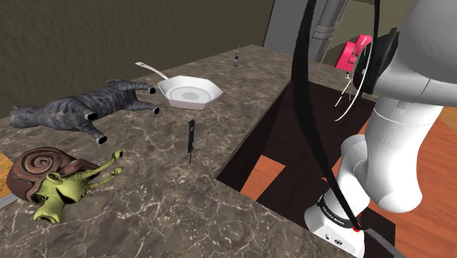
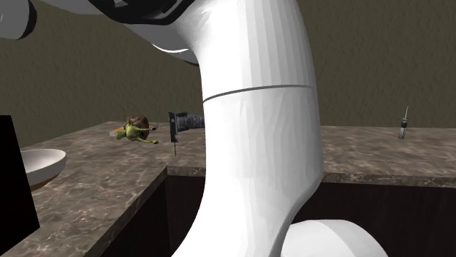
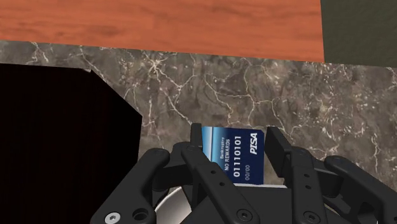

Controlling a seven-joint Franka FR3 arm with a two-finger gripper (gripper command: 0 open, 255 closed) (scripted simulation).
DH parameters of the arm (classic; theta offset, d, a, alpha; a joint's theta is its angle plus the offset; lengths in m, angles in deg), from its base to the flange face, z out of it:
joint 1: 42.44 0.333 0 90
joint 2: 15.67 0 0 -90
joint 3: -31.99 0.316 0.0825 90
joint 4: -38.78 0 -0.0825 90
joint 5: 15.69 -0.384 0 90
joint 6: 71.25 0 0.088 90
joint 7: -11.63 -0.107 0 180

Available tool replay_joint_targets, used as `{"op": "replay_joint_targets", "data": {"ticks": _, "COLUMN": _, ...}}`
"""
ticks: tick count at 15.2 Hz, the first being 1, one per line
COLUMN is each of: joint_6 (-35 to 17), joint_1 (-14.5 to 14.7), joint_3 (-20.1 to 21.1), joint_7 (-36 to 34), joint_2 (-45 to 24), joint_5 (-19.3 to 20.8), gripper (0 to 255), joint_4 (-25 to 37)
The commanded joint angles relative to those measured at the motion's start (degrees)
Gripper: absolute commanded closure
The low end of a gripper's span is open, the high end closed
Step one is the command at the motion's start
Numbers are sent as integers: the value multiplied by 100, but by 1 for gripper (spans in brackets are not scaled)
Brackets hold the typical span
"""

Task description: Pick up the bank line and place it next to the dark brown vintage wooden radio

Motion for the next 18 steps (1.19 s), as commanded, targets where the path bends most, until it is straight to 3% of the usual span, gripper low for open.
{"op": "replay_joint_targets", "data": {"ticks": 1, "joint_6": -169, "joint_1": -17, "joint_3": -3, "joint_7": 16, "joint_2": -3, "joint_5": -7, "gripper": 255, "joint_4": -169}}
{"op": "replay_joint_targets", "data": {"ticks": 18, "joint_6": -1435, "joint_1": -88, "joint_3": -71, "joint_7": 119, "joint_2": -124, "joint_5": 35, "gripper": 255, "joint_4": -1369}}
